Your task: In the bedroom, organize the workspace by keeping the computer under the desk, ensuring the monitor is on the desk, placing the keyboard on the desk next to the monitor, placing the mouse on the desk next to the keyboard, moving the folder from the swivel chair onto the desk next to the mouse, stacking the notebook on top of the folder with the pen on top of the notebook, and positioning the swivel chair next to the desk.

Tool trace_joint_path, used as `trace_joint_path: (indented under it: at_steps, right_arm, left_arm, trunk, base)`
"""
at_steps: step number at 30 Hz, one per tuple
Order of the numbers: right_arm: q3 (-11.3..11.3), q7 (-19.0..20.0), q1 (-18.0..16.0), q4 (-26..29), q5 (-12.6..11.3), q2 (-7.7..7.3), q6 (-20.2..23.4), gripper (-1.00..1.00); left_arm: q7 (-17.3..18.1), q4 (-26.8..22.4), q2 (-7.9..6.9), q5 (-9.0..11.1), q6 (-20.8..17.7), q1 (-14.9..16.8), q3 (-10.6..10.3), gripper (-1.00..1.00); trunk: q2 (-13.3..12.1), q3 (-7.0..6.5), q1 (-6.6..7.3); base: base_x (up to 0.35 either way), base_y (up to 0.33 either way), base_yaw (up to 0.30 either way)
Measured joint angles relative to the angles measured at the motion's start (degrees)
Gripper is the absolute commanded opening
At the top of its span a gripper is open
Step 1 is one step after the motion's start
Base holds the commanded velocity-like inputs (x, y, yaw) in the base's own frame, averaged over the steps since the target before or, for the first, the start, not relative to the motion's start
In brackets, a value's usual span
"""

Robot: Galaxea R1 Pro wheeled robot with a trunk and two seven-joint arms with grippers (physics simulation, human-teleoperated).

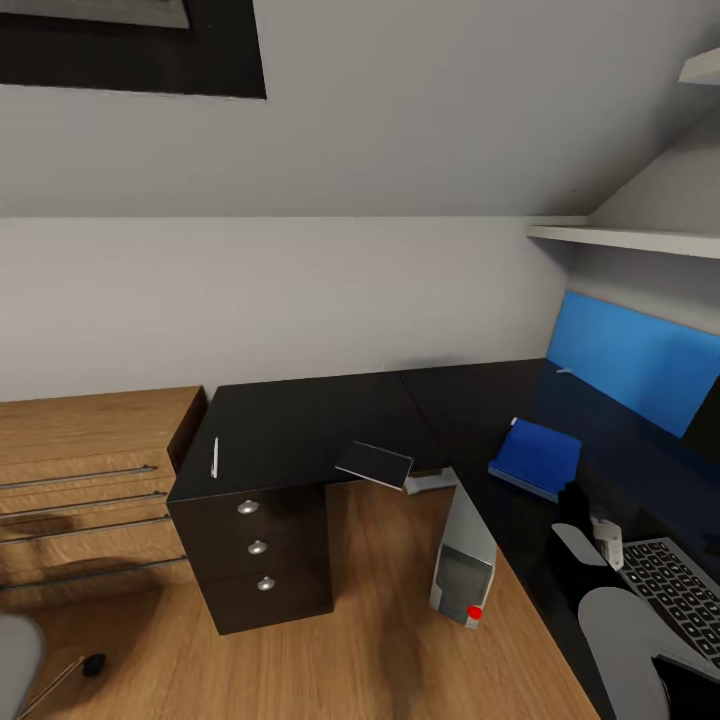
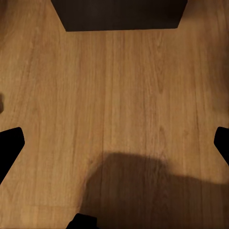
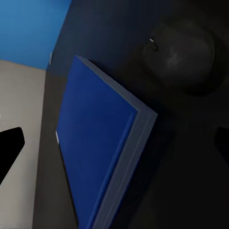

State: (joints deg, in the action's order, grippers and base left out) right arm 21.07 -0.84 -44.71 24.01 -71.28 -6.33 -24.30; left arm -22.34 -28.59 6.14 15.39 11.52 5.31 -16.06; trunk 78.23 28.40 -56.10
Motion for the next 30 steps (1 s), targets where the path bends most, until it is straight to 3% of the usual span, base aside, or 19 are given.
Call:
trace_joint_path:
  at_steps: [3,16,25,27,30]
  right_arm:
    - [0.0,0.02,0.0,0.01,0.0,0.0,0.0,1.0]
    - [0.02,0.84,0.0,0.45,0.04,0.01,0.02,1.0]
    - [0.13,0.77,0.09,4.71,-0.05,0.31,0.04,1.0]
    - [0.12,0.73,0.14,5.61,-0.09,0.61,0.07,1.0]
    - [-0.21,0.66,0.33,8.8,0.03,2.54,0.16,1.0]
  left_arm:
    - [-0.02,0.0,-0.01,0.02,-0.02,0.0,-0.04,1.0]
    - [-0.2,0.0,0.0,0.08,-0.04,-0.01,-0.09,1.0]
    - [-0.21,0.0,0.06,0.08,-0.05,-0.01,-0.09,1.0]
    - [-0.21,0.0,0.06,0.08,-0.08,-0.02,-0.1,1.0]
    - [-0.21,0.01,0.02,0.09,-0.11,-0.02,-0.15,1.0]
  trunk:
    - [0.0,0.0,0.0]
    - [-5.2,-2.33,2.85]
    - [-8.81,-3.95,4.83]
    - [-9.62,-4.31,5.27]
    - [-10.82,-4.85,5.93]
  base:
    - [0.0,0.0,0.0]
    - [0.0,0.0,0.0]
    - [0.0,0.0,0.0]
    - [0.0,0.0,0.0]
    - [0.0,0.0,0.0]
